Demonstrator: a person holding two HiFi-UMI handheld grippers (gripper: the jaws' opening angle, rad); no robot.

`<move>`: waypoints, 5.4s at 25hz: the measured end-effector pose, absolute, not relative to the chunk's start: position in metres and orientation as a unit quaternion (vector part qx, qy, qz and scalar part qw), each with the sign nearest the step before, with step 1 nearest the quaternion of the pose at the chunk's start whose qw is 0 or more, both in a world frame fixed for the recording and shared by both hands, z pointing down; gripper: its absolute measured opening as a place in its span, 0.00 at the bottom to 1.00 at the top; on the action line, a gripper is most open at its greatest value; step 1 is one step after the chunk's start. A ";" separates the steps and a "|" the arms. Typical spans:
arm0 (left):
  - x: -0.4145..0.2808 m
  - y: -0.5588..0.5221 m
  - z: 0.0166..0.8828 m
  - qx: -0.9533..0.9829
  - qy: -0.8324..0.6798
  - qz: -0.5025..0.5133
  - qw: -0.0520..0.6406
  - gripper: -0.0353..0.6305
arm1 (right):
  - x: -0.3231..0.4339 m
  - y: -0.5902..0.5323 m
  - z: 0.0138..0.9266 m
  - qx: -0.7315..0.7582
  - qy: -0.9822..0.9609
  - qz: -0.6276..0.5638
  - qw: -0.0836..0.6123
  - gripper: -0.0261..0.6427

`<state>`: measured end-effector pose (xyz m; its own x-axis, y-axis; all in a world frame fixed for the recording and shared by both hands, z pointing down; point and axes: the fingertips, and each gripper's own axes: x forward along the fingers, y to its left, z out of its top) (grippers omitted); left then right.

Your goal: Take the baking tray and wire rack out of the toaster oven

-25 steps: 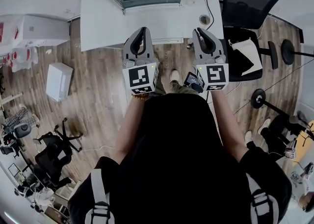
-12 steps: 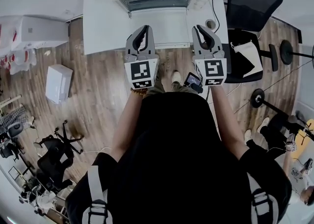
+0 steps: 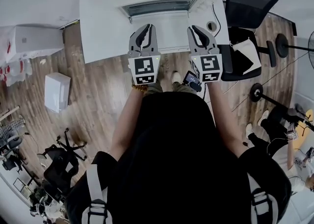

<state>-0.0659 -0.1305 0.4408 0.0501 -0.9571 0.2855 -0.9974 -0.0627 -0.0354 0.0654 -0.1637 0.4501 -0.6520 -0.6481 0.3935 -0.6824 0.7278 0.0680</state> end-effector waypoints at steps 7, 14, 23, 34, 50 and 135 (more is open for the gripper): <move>-0.092 -0.147 0.456 0.735 -0.661 0.134 0.078 0.09 | 0.044 -0.177 0.466 0.392 -0.893 0.044 0.218 0.09; -0.104 -0.154 0.477 0.761 -0.626 0.156 0.068 0.09 | 0.020 -0.186 0.477 0.405 -0.880 0.015 0.248 0.09; -0.099 -0.169 0.519 0.758 -0.613 0.126 0.182 0.09 | 0.008 -0.197 0.509 0.404 -0.879 0.071 0.242 0.09; -0.123 -0.194 0.563 0.687 -0.622 -0.053 0.372 0.09 | -0.001 -0.228 0.566 0.436 -0.849 0.260 0.144 0.09; -0.140 -0.219 0.615 0.581 -0.604 -0.211 0.503 0.21 | -0.003 -0.261 0.598 0.442 -0.808 0.381 0.081 0.23; -0.143 -0.216 0.661 0.517 -0.583 -0.248 0.576 0.15 | 0.011 -0.274 0.657 0.444 -0.647 0.614 -0.090 0.13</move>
